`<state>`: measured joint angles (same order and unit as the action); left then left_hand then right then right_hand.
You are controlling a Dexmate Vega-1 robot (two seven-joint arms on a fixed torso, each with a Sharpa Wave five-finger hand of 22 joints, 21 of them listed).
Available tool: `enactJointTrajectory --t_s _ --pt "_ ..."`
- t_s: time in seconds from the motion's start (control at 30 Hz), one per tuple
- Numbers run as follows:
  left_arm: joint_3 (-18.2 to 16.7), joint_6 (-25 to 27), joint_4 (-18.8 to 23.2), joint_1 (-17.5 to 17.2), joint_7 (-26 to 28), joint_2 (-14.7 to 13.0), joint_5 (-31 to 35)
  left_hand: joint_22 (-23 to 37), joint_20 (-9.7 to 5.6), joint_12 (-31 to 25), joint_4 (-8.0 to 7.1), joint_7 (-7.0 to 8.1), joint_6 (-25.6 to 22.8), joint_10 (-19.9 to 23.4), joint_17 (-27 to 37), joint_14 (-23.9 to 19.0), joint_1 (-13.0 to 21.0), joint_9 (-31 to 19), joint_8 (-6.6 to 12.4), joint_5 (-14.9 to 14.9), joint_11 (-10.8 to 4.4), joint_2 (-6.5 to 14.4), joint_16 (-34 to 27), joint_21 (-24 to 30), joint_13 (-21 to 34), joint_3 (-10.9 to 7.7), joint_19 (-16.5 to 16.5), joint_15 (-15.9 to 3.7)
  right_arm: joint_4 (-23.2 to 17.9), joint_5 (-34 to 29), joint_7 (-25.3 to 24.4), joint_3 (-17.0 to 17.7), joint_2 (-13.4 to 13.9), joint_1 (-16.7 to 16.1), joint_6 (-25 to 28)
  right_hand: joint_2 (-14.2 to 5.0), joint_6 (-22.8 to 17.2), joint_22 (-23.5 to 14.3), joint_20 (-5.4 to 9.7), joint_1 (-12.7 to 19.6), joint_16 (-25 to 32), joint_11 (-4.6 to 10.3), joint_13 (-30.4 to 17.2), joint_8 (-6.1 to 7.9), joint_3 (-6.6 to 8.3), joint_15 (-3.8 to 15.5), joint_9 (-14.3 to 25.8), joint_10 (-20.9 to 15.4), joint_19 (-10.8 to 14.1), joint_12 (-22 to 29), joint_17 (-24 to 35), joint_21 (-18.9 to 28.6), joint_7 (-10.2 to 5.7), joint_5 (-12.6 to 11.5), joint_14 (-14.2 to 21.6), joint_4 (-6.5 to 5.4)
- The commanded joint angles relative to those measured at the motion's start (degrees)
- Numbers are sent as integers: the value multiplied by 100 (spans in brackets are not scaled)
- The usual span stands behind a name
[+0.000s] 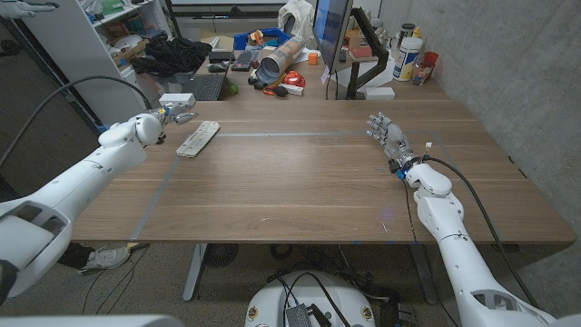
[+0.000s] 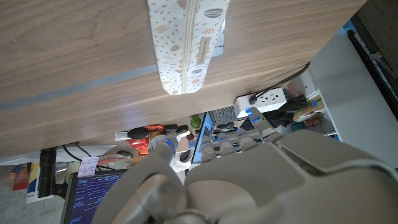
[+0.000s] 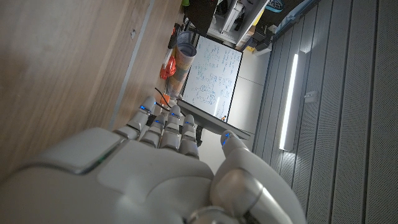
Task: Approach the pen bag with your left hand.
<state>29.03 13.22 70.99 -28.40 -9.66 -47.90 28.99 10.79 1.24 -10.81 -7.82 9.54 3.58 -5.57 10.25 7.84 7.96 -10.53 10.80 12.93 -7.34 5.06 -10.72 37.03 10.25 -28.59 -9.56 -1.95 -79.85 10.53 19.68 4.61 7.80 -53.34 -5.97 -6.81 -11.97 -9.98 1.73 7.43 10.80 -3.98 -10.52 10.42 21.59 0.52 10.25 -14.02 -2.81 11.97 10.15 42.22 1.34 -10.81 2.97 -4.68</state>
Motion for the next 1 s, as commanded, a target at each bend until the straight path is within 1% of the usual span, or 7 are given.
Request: enactJointTrajectory --t_s 0.03,0.23,0.6,1.0 --pt "59 -72 -246 116 56 62 -24 19 -7 -12 9 14 -16 -21 33 52 64 -11 36 37 -21 -1 -15 -28 20 22 -44 -70 -145 -23 -53 18 -2 -90 37 -64 -49 -27 87 33 -17 7 -8 39 -9 -40 27 -18 16 19 3 -11 -2 -32 16 -1" --pt "129 -114 -386 210 47 91 3 20 -7 -15 10 18 -18 -14 32 50 67 -11 38 39 -23 -1 -18 -32 20 27 -46 -68 -223 -33 -59 20 3 -136 53 -60 -47 -27 88 32 -17 19 -9 38 -9 -42 27 -18 17 19 2 -18 -2 -32 18 -2" --pt "276 -215 -697 396 25 166 53 21 -6 -14 9 9 -33 -15 32 51 71 -12 44 43 -25 0 -21 -39 20 34 -52 -67 -321 -50 -61 -1 0 -177 86 -58 -42 -28 88 29 -17 -2 -8 37 -10 -45 26 -21 19 20 1 -34 -4 -32 20 -5" --pt "391 -324 -921 534 39 237 70 22 -3 -11 6 17 -46 -22 32 58 72 -12 48 45 -26 3 -21 -47 20 42 -60 -63 -377 -78 -88 -5 -2 -205 116 -52 -43 -28 83 24 -20 15 -9 38 -11 -47 26 -21 25 20 0 -49 -7 -34 18 -10"
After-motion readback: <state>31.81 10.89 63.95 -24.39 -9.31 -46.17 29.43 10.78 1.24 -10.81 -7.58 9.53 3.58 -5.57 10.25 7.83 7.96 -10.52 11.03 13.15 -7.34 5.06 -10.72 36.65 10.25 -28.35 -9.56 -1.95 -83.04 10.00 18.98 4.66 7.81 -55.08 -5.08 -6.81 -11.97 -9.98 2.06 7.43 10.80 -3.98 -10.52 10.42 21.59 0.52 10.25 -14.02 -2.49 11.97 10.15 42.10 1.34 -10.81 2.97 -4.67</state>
